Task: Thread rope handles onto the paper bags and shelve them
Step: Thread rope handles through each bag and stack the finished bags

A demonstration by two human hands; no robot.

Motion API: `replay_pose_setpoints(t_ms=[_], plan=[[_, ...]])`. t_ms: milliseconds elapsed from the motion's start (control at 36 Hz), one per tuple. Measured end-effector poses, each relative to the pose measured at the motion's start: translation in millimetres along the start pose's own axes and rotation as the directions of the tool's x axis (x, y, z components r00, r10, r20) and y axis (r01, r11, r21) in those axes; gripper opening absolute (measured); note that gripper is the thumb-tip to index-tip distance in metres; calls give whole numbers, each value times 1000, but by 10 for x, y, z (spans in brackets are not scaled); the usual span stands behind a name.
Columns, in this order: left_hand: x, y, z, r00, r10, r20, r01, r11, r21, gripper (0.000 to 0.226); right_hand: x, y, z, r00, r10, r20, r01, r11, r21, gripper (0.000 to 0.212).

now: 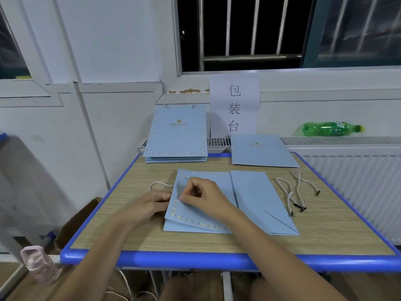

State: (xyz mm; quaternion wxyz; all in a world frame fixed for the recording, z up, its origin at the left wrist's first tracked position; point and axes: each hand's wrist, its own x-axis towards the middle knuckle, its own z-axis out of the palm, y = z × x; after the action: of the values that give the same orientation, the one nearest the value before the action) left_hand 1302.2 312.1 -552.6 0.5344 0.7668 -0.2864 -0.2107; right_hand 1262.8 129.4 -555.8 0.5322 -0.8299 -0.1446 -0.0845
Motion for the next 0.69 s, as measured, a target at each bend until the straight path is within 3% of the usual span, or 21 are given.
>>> replay_pose_setpoints(t_ms=[56,139,250,417,694], plan=[[-3,-8,-3,1000,-14,-8,14,1000,15,58,-2,-11,6,1000,-14,-12,14,1000,-10,18],[12,-32,16,998,-25,-59,29,998,54,17,-1,-25,27,1000,-25,-14,25,999,-20,17],[21,-15,60,993,-21,-117,31,996,80,23,10,-14,29,999,-32,-12,32,999,-9,16],[14,-25,78,955,108,-276,-66,986,156,25,14,-6,46,998,-60,-22,60,998,-21,8],[84,-125,64,905,307,-293,-134,862,489,32,15,29,55,998,-63,10,64,993,-103,6]])
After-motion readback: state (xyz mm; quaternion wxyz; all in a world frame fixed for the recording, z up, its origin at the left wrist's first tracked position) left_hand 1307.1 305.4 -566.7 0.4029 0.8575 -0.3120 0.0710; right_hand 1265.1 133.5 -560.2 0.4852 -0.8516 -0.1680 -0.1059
